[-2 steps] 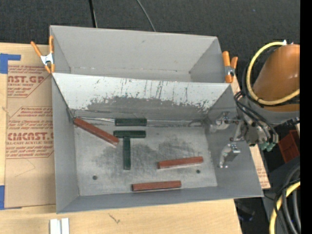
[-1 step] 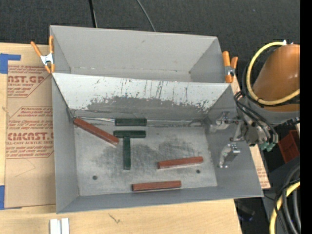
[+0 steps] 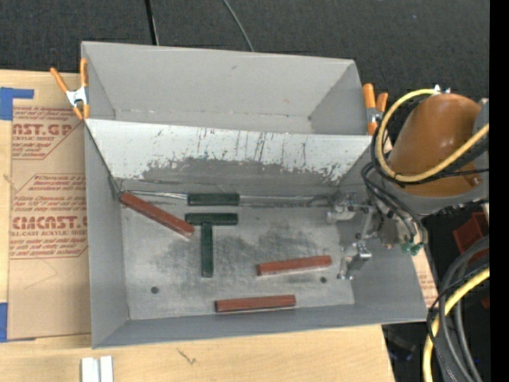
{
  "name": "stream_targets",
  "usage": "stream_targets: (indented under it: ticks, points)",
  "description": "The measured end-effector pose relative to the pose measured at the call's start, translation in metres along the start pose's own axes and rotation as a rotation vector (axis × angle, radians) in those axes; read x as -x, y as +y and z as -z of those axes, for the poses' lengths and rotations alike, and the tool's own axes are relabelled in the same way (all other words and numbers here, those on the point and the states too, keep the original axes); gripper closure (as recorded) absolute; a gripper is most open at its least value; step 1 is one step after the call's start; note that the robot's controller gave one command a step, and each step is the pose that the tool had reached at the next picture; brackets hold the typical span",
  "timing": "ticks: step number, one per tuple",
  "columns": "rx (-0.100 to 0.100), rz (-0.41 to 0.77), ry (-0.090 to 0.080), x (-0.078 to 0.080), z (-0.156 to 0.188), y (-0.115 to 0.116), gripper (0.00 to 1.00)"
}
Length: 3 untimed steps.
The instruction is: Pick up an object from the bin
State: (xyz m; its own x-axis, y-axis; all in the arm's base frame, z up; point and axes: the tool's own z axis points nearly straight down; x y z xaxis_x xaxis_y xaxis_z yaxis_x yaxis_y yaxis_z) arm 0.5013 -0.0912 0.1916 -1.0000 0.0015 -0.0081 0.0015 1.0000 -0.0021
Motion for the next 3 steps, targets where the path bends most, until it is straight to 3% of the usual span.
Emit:
stream_targets:
  ticks: [1,2,3]
  points:
    - [0.001,0.064,0.010,0.031,-0.118,0.015,1.00]
    - [0.001,0.064,0.010,0.031,-0.118,0.015,1.00]
    - [0.002,0.126,0.005,0.005,0.028,-0.027,1.00]
